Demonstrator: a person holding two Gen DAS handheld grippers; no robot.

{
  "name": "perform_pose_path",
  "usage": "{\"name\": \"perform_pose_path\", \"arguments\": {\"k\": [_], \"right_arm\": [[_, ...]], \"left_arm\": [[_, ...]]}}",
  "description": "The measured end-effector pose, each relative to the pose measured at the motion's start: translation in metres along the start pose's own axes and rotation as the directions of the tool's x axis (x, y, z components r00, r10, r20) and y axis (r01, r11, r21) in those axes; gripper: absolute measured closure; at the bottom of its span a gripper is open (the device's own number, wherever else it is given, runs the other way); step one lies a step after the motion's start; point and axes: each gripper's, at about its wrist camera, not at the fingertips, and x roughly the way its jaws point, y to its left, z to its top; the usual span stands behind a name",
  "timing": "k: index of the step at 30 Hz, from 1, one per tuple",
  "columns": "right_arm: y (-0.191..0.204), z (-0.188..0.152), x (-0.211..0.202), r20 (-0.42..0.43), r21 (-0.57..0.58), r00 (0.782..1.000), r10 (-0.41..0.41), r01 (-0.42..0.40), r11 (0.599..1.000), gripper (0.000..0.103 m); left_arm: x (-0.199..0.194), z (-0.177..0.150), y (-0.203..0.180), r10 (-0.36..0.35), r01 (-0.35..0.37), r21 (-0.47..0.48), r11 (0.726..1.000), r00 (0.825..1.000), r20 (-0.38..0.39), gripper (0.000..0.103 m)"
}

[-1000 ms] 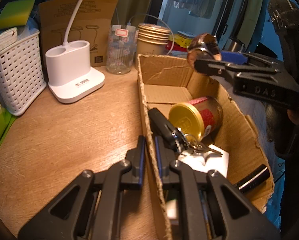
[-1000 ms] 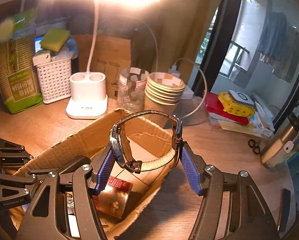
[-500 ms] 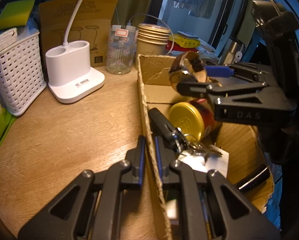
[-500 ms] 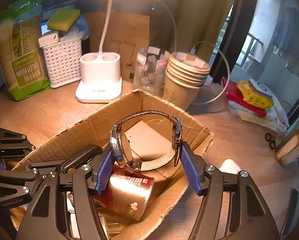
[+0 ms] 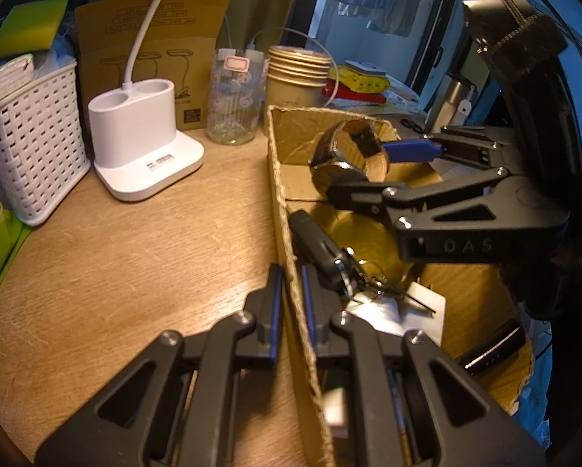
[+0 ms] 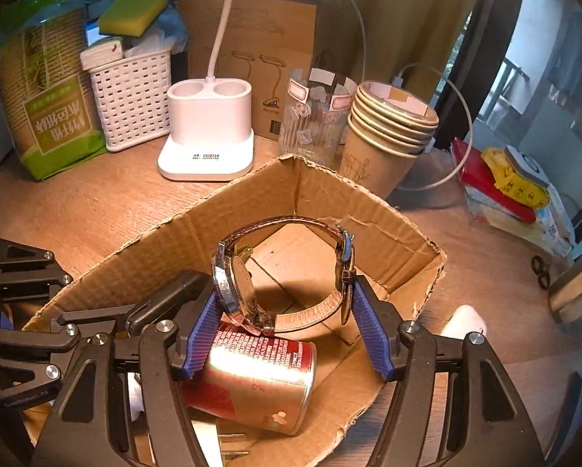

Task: Organize rigid objects
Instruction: 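Carry the wristwatch into the box and open the right gripper, then withdraw the right gripper and move it to the white earbud case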

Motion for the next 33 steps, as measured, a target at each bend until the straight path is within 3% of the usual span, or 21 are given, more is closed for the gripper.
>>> {"name": "perform_pose_path", "arguments": {"k": [9,33], "right_arm": [[-0.002,0.001,-0.003,-0.013,0.005,0.999,0.043,-0.043,0.999,0.029],[-0.037,-0.011,-0.031,0.058,0.125,0.998,-0.023,0.015,0.992,0.029]], "left_arm": [[0.000,0.000,0.000,0.000,0.000,0.000,1.000,1.000,0.000,0.092],[0.000,0.000,0.000,0.001,-0.001,0.001,1.000,1.000,0.000,0.092]]}}
